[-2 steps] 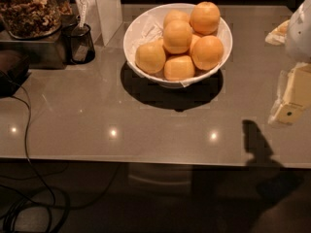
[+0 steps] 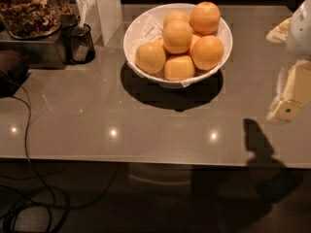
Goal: Pick orange from white bowl
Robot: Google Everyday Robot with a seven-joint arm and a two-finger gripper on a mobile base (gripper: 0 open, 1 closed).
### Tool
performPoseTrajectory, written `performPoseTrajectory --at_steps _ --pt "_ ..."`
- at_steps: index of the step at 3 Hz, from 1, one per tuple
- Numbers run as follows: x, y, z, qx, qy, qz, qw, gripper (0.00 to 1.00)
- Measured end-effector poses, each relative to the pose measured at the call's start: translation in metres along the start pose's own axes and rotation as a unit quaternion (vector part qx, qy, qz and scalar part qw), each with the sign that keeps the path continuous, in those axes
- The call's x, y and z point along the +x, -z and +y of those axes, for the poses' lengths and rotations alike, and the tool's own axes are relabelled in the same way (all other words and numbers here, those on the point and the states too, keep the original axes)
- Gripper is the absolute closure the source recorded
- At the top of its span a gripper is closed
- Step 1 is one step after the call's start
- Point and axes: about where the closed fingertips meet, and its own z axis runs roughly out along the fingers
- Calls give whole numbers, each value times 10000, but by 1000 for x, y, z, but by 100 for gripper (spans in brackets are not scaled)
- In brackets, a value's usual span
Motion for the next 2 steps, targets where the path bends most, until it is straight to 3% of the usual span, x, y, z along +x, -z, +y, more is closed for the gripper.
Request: performPoseTrajectory --at_steps 1,2 --pt "-32 -13 -28 -68 331 -287 9990 0" --pt "-90 -27 -64 -184 763 -718 9943 0"
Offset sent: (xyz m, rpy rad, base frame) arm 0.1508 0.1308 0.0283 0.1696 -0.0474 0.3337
